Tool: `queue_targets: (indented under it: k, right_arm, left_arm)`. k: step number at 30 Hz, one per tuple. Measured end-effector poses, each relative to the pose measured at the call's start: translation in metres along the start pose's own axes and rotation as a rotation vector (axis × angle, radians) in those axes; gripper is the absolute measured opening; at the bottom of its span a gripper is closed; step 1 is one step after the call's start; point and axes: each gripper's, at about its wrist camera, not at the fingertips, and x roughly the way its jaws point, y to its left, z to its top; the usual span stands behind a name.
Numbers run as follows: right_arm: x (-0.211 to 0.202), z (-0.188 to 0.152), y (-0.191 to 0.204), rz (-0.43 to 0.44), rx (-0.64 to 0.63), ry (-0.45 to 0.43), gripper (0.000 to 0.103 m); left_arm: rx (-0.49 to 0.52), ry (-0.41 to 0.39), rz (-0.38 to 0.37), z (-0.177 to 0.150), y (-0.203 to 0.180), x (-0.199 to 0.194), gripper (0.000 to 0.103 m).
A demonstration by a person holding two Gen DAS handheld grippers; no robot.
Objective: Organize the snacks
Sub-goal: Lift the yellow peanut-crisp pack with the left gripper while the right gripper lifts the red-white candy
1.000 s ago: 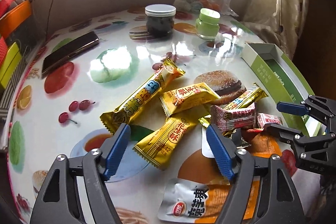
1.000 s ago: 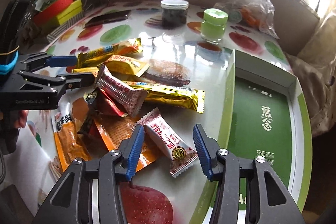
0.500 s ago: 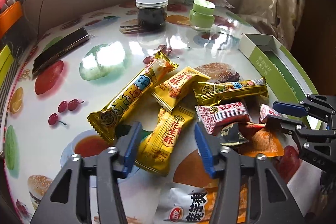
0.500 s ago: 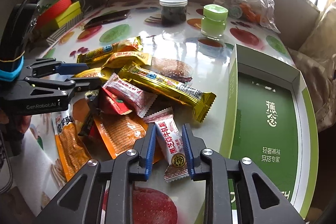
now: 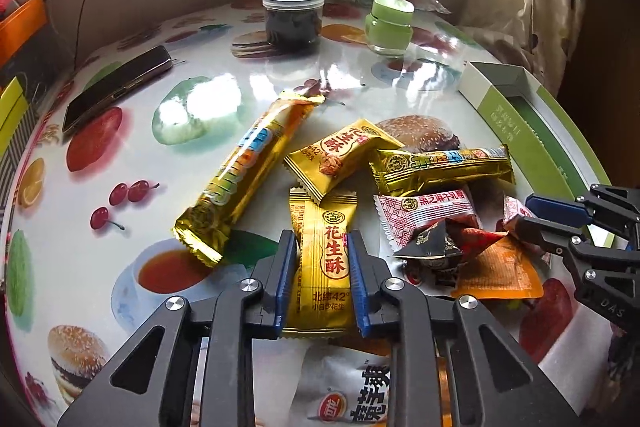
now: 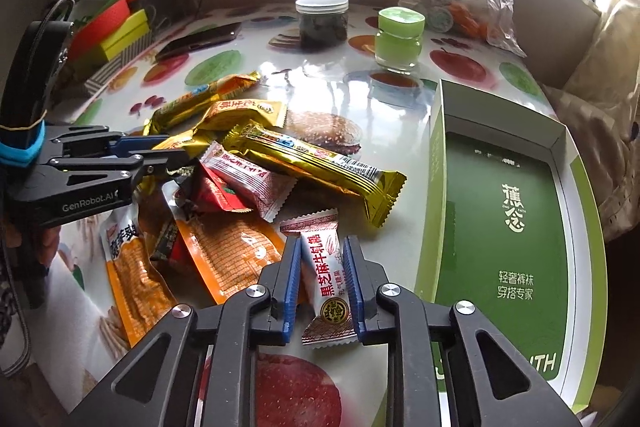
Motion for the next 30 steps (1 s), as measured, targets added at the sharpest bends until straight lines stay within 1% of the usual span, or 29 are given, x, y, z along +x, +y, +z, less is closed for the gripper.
queue_targets:
  k: [2,13,16,20,23,26,30]
  right_arm:
    - [-0.002,0.0,-0.001,-0.003,0.004,-0.004,0.018]
    - [-0.017,-0.003,0.002,0.011,0.035,-0.041,0.018]
    - [-0.022,-0.004,0.003,0.012,0.047,-0.052,0.018]
    - [-0.029,-0.005,0.003,0.012,0.069,-0.074,0.018]
    - [-0.031,-0.007,0.004,0.01,0.078,-0.079,0.018]
    - [-0.032,-0.008,0.004,0.009,0.088,-0.079,0.018]
    - [-0.033,-0.009,0.004,0.013,0.098,-0.085,0.018]
  left_arm:
    - [-0.006,-0.007,0.001,0.0,0.0,-0.003,0.026]
    - [-0.009,-0.049,-0.014,-0.005,-0.006,-0.028,0.026]
    - [-0.015,-0.048,-0.003,-0.006,-0.005,-0.027,0.027]
    - [-0.06,-0.031,-0.004,-0.008,0.004,-0.02,0.027]
    - [-0.055,-0.032,-0.006,-0.008,0.003,-0.019,0.027]
    - [-0.031,-0.006,-0.02,-0.006,-0.001,-0.013,0.037]
    - [-0.026,0.011,-0.029,-0.008,-0.006,-0.007,0.037]
